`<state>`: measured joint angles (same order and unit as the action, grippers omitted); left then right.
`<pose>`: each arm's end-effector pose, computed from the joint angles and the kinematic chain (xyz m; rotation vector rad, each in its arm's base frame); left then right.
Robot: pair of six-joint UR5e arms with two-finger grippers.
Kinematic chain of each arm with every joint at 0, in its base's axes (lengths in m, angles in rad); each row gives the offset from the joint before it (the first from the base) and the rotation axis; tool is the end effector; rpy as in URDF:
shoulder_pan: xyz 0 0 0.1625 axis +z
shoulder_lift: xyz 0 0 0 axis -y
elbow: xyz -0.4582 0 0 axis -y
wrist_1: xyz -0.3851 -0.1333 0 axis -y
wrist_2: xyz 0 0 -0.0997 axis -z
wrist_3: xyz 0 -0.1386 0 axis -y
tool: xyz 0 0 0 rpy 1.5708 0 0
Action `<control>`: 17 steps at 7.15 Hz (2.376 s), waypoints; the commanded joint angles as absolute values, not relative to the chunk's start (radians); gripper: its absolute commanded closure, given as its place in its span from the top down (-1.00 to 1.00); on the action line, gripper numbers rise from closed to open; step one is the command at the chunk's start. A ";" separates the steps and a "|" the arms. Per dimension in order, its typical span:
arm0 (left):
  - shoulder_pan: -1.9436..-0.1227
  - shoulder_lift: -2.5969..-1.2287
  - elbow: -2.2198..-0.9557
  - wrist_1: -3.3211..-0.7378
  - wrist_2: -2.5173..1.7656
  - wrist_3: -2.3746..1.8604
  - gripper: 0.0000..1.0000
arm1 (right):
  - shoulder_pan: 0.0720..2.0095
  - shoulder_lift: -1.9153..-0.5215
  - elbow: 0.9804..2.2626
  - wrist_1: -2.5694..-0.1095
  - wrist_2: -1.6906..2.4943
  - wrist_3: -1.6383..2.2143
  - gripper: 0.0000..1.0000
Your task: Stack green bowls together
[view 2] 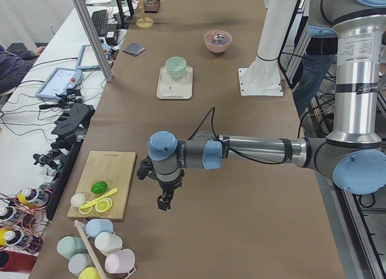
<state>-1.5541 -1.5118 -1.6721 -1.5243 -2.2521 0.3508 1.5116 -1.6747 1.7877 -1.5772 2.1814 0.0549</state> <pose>-0.0384 -0.4577 0.7117 0.1099 0.6761 0.3517 0.0273 -0.4487 0.6771 0.0683 -0.6149 -0.0367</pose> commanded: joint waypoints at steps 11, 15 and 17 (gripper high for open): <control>-1.555 -1.506 -1.660 -1.526 -2.240 0.344 0.96 | 1.526 -1.805 1.806 -1.572 2.255 0.044 1.00; -1.554 -1.508 -1.644 -1.528 -2.238 0.342 0.96 | 1.519 -1.805 1.805 -1.571 2.284 0.044 1.00; -1.554 -1.508 -1.644 -1.528 -2.238 0.342 0.96 | 1.517 -1.804 1.807 -1.571 2.290 0.044 1.00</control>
<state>-1.5540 -1.5079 -1.6453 -1.5278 -2.2388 0.3422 1.5186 -1.8046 1.8063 -1.5710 2.2871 0.0445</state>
